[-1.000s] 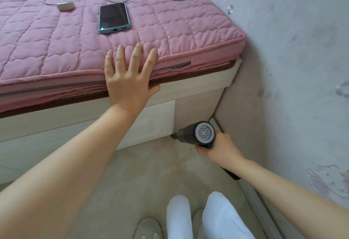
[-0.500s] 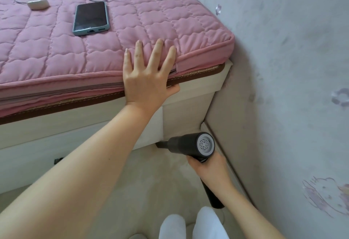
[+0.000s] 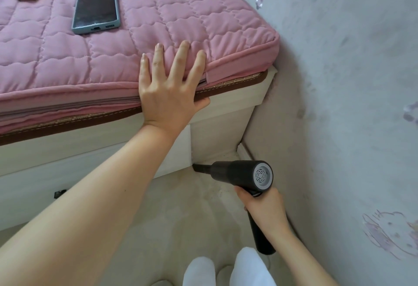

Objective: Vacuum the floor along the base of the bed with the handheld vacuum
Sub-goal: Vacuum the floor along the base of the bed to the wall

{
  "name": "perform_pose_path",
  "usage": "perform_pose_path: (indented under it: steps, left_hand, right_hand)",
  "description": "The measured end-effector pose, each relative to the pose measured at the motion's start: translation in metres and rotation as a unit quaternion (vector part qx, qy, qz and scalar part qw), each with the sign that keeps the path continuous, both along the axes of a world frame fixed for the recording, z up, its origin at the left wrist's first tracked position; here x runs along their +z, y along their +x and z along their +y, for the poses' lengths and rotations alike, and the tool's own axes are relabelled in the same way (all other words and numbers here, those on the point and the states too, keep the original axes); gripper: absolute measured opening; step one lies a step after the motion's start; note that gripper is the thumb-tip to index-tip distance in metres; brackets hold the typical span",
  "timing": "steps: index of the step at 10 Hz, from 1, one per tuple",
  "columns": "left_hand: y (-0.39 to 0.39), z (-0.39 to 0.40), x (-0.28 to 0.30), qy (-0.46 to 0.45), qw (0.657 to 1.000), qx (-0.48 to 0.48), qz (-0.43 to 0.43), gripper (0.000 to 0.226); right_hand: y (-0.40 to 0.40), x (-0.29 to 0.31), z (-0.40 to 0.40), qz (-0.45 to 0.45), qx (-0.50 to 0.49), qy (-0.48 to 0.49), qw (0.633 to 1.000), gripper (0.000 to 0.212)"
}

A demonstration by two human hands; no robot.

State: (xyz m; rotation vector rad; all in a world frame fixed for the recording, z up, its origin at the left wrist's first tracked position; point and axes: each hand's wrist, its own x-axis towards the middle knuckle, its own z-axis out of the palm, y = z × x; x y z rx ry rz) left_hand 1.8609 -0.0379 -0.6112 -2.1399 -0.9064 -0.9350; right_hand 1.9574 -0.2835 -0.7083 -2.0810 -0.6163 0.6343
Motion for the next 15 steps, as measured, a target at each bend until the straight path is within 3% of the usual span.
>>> perform_pose_path:
  steps: [8, 11, 15]
  left_hand:
    - [0.002, 0.001, -0.001, 0.033, 0.999, -0.003, -0.018, 0.08]
    - [0.002, 0.002, -0.001, 0.033, 0.999, 0.004, -0.02, 0.082]
    - [0.002, 0.003, -0.002, 0.036, 0.999, 0.0, -0.026, 0.081]
  right_hand:
    - [0.013, -0.003, -0.01, -0.059, -0.031, 0.02, 0.998, 0.018]
    - [0.02, -0.002, -0.014, -0.091, -0.037, -0.001, 0.995, 0.016]
    - [0.033, -0.013, -0.016, -0.15, -0.028, -0.043, 0.987, 0.03]
